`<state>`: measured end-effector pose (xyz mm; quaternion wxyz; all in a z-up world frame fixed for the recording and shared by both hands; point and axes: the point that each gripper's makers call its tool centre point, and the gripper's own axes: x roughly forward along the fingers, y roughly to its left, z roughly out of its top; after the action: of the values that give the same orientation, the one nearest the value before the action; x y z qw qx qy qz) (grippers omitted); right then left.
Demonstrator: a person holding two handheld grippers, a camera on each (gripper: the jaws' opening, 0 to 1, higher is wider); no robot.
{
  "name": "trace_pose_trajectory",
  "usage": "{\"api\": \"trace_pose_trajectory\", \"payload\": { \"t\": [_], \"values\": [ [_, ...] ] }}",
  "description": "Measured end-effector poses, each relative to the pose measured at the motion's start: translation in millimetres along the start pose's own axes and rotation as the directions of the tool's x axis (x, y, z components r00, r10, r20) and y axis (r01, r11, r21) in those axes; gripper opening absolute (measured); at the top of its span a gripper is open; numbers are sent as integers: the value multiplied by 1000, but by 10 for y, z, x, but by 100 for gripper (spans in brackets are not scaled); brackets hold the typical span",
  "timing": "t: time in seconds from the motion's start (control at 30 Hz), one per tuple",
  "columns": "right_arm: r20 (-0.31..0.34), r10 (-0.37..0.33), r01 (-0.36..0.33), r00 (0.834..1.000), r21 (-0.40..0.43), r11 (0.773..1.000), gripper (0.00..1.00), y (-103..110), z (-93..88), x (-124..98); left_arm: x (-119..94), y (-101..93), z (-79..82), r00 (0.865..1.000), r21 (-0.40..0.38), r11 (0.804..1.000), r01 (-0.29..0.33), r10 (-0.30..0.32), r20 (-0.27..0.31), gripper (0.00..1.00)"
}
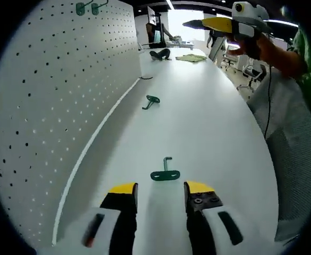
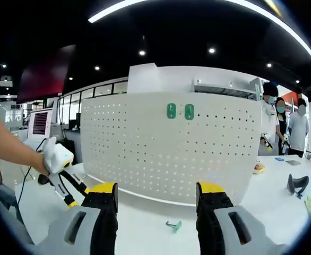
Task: Insert the hook assembly into the mounting plate slot until the hook locks in place.
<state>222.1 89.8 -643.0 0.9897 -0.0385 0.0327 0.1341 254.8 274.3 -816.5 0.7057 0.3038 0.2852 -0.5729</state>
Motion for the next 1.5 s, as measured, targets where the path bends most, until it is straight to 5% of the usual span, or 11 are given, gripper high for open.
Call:
{"api": "trace_pose_trajectory", "payload": {
  "t": [0.37,0.9,1.5],
  "values": [
    [-15,-8,9,1000,12,1000,59,-31,-97,7,173,35,25,998,118,991,62,-57,-39,23],
    [-20,-22,23,1000,28,999,56,-83,-153,2,331,-7,22,974,314,930,193,-142,-177,18],
    [-31,-26,26,999,26,999,55,-104,-189,25,406,-38,-17,966,350,909,224,-161,-201,13]
  ]
}}
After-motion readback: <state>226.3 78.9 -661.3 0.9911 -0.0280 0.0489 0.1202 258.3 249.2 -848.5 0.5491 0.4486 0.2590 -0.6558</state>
